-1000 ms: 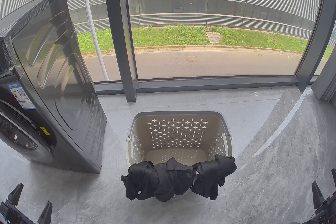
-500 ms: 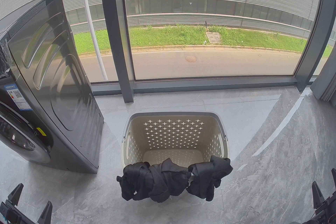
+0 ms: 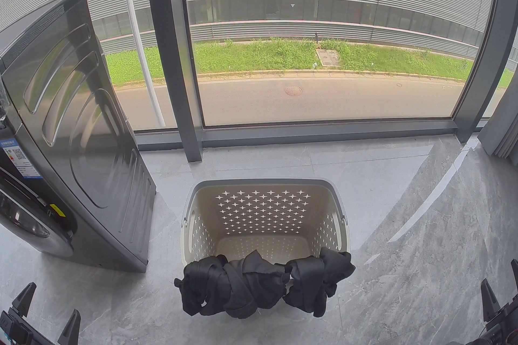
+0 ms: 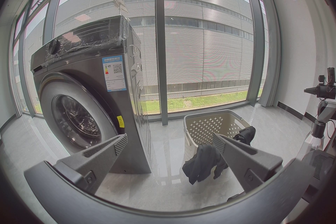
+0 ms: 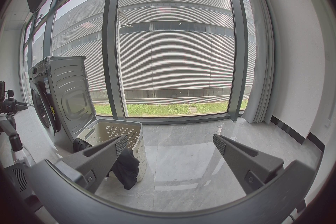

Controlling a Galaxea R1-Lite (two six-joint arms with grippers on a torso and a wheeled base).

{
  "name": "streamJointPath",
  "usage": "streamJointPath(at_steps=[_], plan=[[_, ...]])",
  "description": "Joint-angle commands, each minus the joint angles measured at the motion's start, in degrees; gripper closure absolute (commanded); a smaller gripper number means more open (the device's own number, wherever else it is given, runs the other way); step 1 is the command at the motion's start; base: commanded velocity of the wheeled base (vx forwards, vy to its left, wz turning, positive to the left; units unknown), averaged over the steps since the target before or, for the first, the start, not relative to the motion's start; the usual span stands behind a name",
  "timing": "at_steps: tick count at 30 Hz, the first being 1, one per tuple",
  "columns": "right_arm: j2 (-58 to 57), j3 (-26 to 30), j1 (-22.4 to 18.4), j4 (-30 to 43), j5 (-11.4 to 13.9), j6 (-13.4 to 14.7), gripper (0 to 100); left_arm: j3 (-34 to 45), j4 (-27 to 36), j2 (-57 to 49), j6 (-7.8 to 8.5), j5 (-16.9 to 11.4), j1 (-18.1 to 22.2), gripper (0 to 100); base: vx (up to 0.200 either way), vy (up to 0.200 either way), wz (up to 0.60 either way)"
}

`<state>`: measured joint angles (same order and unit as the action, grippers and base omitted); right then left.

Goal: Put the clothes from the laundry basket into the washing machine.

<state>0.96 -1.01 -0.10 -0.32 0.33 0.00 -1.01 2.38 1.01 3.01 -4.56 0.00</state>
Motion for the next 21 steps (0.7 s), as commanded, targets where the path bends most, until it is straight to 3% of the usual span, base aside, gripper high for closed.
streamJointPath(at_steps=[1,12,18,21], plan=[[-0.88,1.01,0.01,-0.03,0.02,0.00,0,1.01,0.00,-1.01,-0.02,-0.01,0.00,0,0.000,0.000,0.00],[-0.88,1.01,0.01,0.05,0.02,0.00,0,1.01,0.00,-1.01,-0.11,-0.01,0.00,0,0.000,0.000,0.00],[-0.88,1.01,0.01,-0.03,0.02,0.00,0,1.01,0.00,-1.01,-0.02,-0.01,0.00,0,0.200,0.000,0.00],[-0.88,1.01,0.01,0.05,0.02,0.00,0,1.01,0.00,-1.01,0.07,-0.01,0.00,0,0.000,0.000,0.00]])
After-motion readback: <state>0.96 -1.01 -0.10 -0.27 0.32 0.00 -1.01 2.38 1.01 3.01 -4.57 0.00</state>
